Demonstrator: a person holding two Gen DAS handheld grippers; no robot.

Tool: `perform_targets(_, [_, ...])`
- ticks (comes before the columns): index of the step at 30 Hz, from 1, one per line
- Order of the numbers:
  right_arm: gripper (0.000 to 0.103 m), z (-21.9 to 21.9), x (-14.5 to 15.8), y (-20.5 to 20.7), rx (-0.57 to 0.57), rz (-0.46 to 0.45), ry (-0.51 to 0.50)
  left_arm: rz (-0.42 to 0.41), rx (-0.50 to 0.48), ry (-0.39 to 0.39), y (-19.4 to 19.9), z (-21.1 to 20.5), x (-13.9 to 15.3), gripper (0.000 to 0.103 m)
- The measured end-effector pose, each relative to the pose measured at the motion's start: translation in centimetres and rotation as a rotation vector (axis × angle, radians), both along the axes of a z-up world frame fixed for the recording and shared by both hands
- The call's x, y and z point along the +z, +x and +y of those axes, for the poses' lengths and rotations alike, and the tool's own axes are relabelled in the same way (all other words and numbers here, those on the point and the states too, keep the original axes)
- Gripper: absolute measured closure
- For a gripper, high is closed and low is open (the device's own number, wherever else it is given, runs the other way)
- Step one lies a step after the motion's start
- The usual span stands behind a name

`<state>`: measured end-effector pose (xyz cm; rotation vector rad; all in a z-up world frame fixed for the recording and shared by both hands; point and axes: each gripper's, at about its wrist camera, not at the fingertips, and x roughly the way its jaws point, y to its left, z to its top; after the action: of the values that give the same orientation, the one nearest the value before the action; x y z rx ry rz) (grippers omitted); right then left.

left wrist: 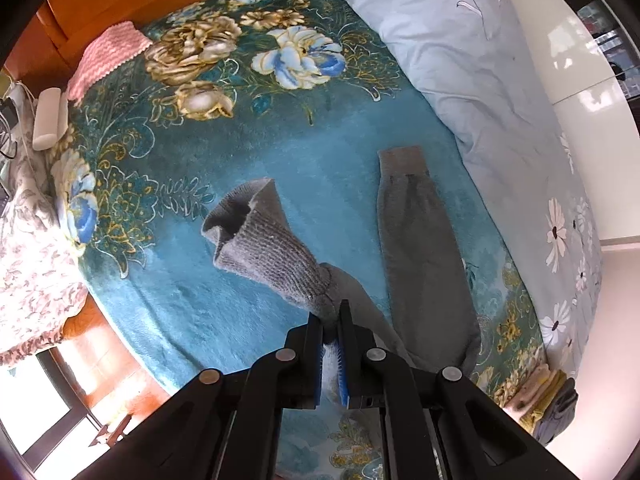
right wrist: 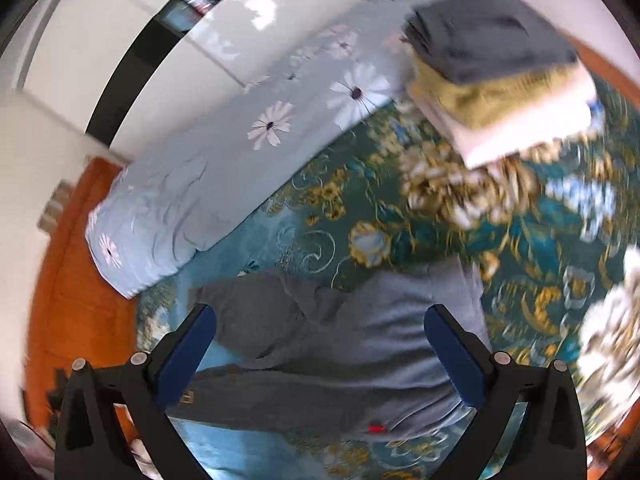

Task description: Fold clothes

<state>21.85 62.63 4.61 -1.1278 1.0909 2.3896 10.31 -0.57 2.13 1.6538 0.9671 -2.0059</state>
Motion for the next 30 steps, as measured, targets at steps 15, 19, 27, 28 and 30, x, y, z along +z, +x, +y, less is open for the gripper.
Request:
perform_targets(15, [0.0, -3.0, 10.3, -0.6, -0.079, 0.242, 0.374, -0.067, 0.023, -0.078, 3.5, 1.1, 0.2, 0.095])
perform_targets(19, [0.0, -2.7, 10.5, -0.8, -0.067, 0.289, 0.356, -0.07, 0.02, -0.084, 4.0, 1.7, 0.3, 0.095])
perform_targets(27, [0.0, -2.5, 14.4, 0.4, -0.092, 0.526, 0.369, -0.097, 0.027, -0.089, 5.0, 2.2, -0.3, 0.095])
perform_targets(28, [0.0, -2.5, 14.7, 0.1, -0.075, 0.535, 0.352, -0.1, 0.033, -0.089, 5.1, 2.1, -0.3, 0.095])
perform_targets(30, [0.0, -2.4, 14.9, -0.3, -0.055, 0.548, 0.315, -0.101, 0.043, -0.088, 5.3, 2.0, -0.3, 0.095])
